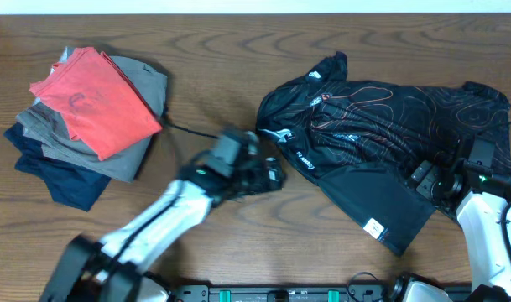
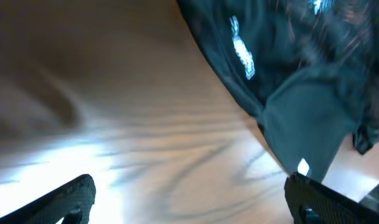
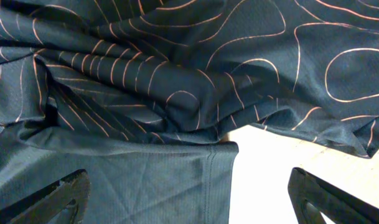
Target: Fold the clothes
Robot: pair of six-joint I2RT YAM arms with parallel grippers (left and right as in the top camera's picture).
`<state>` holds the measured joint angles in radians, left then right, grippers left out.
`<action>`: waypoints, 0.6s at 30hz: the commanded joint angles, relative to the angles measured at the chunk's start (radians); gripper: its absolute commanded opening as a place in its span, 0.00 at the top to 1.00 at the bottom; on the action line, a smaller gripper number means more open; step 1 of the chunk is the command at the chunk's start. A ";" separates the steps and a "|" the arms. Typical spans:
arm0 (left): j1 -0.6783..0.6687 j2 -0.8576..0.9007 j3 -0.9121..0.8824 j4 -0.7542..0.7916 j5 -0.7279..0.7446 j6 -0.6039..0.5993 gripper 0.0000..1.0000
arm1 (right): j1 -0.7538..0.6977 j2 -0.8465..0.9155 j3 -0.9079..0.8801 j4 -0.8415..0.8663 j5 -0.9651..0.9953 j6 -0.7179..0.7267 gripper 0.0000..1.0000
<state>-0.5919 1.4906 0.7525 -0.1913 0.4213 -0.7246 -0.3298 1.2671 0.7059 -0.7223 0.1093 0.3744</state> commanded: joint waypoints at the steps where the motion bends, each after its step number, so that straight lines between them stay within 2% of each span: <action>1: -0.111 0.110 0.007 0.088 0.009 -0.229 0.02 | -0.008 -0.006 0.005 -0.003 0.010 -0.002 0.01; 5: -0.225 0.219 0.007 0.263 0.009 -0.325 0.02 | -0.008 -0.006 0.005 -0.003 0.006 -0.002 0.01; 10: -0.322 0.323 0.007 0.498 -0.046 -0.354 0.02 | -0.008 -0.006 0.005 0.000 -0.012 -0.001 0.01; 18: -0.367 0.476 0.032 0.730 -0.152 -0.384 0.01 | -0.008 -0.006 0.005 0.001 -0.032 -0.002 0.01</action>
<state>-0.9604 1.8847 0.7906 0.5499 0.3561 -1.0805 -0.3298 1.2671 0.7059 -0.7216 0.0990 0.3740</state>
